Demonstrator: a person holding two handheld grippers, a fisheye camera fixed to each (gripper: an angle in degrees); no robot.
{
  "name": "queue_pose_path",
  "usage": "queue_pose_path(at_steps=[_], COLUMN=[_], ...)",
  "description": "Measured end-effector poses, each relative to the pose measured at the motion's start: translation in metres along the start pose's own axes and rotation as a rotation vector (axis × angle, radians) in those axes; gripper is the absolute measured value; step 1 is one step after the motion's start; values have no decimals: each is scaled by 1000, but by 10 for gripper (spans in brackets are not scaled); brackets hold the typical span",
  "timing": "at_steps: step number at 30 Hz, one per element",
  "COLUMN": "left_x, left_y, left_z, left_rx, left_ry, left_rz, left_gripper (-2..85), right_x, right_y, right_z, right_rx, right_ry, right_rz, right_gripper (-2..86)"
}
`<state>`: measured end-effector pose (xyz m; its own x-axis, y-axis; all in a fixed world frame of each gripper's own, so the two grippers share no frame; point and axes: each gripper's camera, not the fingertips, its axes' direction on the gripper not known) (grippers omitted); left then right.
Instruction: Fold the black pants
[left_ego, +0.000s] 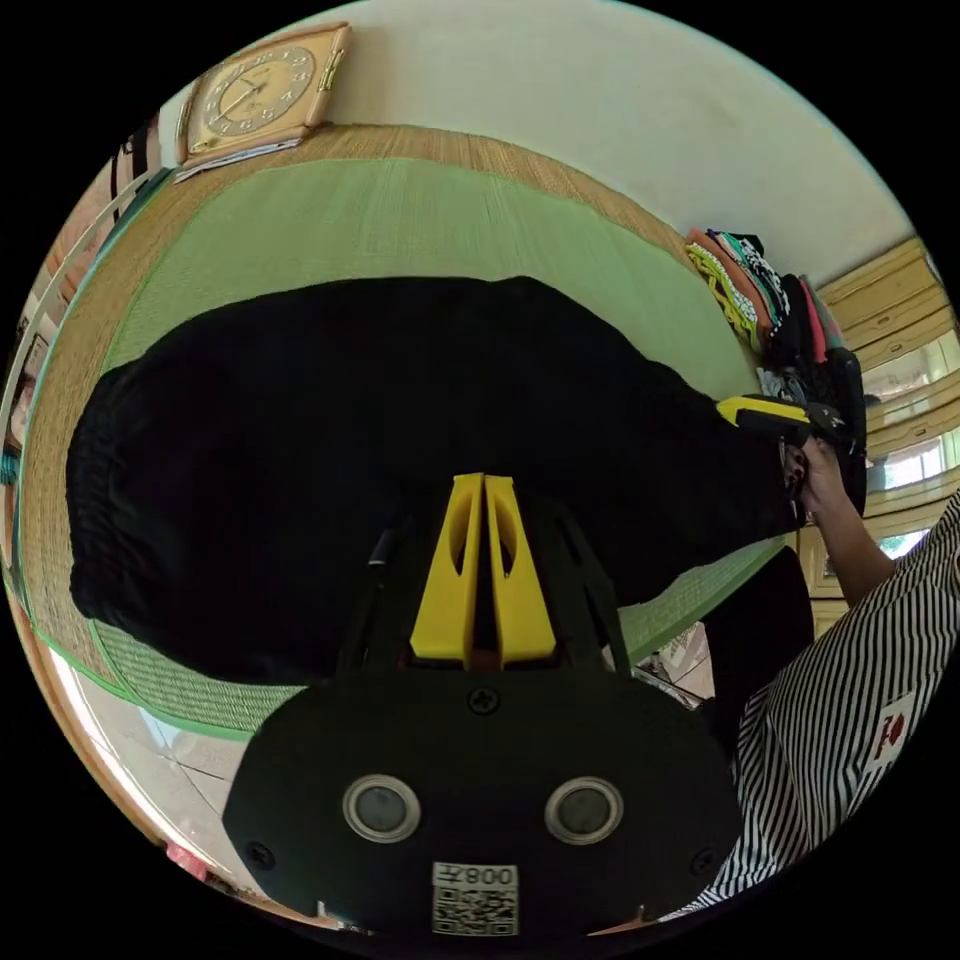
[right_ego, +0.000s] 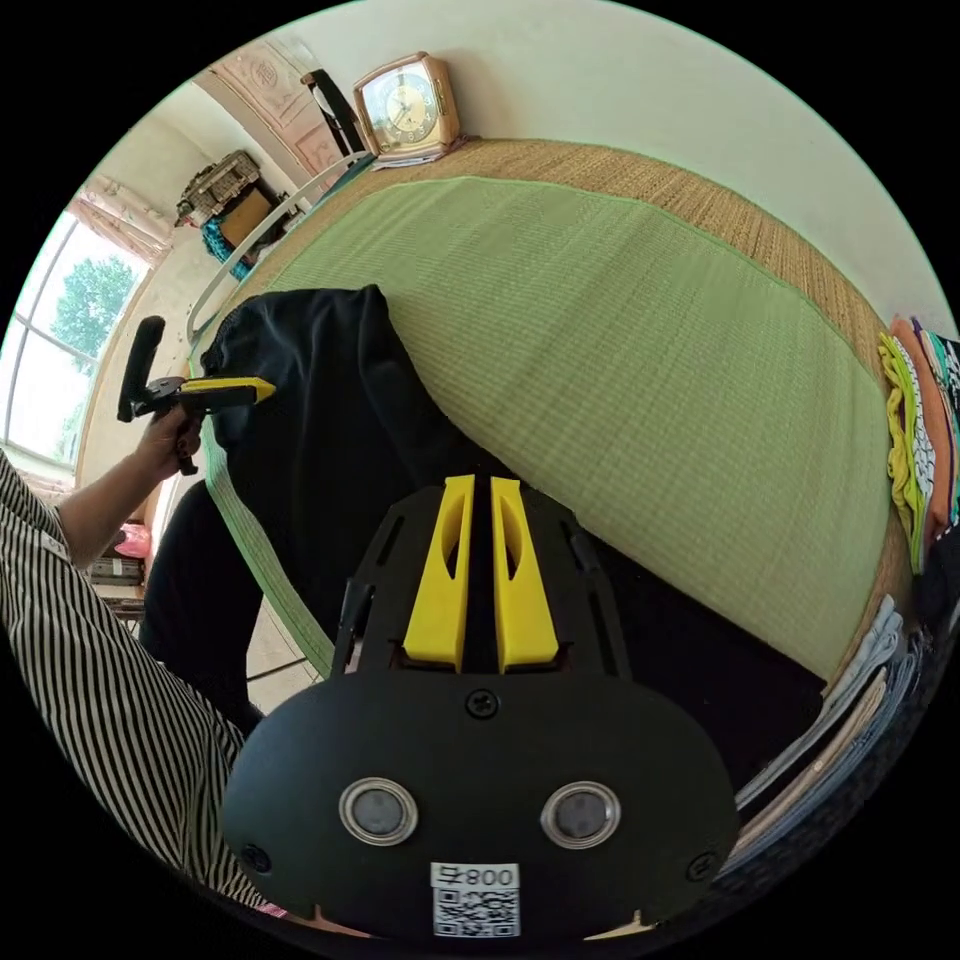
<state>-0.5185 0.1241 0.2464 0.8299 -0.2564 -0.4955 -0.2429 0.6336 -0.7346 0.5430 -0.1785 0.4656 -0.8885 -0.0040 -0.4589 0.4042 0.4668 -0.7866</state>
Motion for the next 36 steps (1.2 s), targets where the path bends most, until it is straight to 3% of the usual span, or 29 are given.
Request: queue_pose_path(at_steps=[4, 13, 20, 23, 30, 36], left_x=[5, 99, 167, 188, 215, 258], left_y=[-16, -94, -147, -161, -165, -191], left_z=[0, 42, 81, 102, 105, 123], left_rx=[32, 44, -19, -82, -29, -23], left_ry=[68, 240, 207, 149, 162, 179], left_rz=[-56, 234, 438, 482, 515, 639], left_gripper=[17, 72, 67, 45, 18, 71], right_x=[9, 52, 45, 47, 50, 64], right_y=[23, 83, 70, 63, 78, 81], right_z=[2, -27, -14, 11, 14, 14], right_rx=[14, 56, 73, -26, 13, 55], right_ry=[-32, 109, 89, 78, 90, 40], right_rz=[51, 210, -41, -122, -161, -184], right_gripper=[50, 75, 73, 63, 8, 29])
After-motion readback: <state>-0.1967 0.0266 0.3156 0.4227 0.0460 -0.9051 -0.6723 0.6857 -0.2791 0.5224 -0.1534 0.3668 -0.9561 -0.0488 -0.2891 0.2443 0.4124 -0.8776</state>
